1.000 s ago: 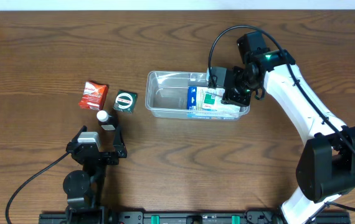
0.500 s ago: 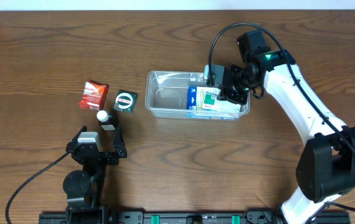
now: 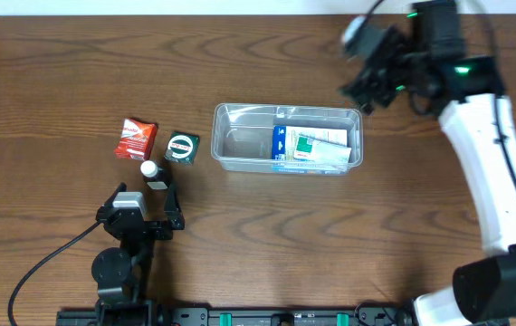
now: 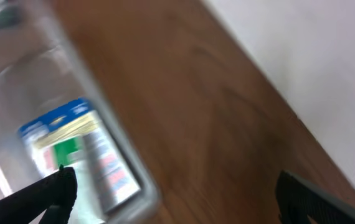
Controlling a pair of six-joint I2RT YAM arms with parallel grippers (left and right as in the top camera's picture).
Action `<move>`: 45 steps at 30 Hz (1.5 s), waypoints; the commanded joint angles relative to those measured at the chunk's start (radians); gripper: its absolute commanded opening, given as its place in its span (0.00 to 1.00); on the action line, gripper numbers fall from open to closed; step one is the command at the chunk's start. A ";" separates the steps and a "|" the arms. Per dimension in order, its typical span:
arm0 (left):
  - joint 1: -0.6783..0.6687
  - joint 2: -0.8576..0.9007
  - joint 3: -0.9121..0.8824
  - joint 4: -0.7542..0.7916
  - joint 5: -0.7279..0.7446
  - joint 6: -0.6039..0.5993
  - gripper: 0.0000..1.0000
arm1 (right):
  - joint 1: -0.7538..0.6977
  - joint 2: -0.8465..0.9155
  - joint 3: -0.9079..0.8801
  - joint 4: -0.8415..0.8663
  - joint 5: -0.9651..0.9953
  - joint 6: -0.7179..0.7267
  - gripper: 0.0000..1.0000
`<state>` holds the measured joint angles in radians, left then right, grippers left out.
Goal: Pack container
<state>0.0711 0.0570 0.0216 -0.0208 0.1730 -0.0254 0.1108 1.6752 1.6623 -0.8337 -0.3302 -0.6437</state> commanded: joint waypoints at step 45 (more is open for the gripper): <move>0.014 0.874 0.972 -0.564 0.107 0.013 0.98 | -0.484 0.002 0.010 -0.079 0.027 0.438 0.99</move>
<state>0.0788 0.8181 0.8650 -0.5415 0.2638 -0.0792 -0.3683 1.6791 1.6630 -0.9127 -0.2958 -0.2184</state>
